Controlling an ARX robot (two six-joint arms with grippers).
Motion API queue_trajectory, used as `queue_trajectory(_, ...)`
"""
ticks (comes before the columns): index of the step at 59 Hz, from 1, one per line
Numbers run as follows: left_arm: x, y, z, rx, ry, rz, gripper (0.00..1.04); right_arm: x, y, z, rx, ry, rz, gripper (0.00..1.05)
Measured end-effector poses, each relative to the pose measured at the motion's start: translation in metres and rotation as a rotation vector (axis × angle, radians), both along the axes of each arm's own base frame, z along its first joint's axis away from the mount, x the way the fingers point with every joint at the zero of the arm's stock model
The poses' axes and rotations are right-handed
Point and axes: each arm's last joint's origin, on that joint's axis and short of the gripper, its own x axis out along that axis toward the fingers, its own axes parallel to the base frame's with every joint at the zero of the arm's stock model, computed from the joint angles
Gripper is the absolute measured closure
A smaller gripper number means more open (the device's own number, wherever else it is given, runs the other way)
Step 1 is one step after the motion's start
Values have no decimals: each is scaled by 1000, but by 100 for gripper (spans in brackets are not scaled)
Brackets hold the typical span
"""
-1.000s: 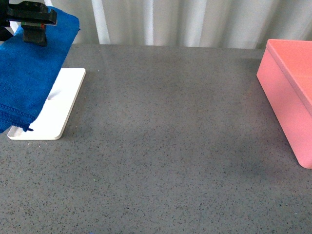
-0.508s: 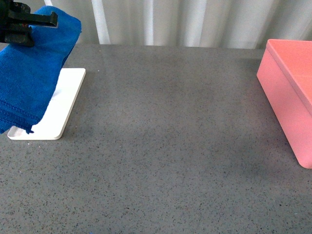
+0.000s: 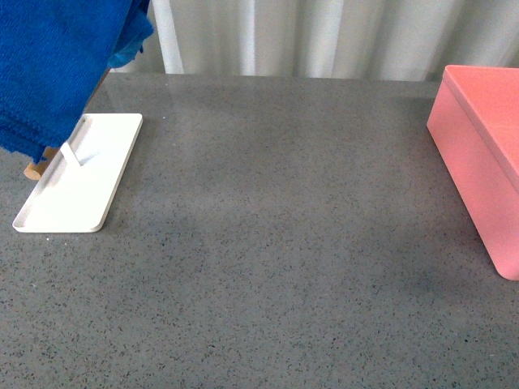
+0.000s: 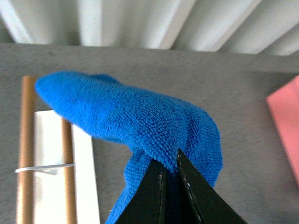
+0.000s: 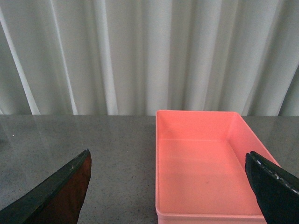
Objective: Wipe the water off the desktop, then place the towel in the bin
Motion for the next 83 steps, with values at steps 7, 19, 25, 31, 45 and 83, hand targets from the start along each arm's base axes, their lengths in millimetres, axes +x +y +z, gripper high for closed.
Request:
queue_trajectory(7,-19,-21,14,-163,-61,-102,101,0,0,0,0,0,0,7)
queue_trajectory(19,-50,-67,19,-365,-100,-267,101,0,0,0,0,0,0,7)
queue_trajectory(25,-56,-79,14,-370,-108,-283,101,0,0,0,0,0,0,7)
queue_trajectory(31,-56,-84,9,-345,-113,-255,101,0,0,0,0,0,0,7)
queue_trajectory(45,-55,-84,7,-338,-110,-245,101,0,0,0,0,0,0,7)
queue_trajectory(83,-55,-85,6,-337,-108,-248,101,157,19,31,377,517,831,7)
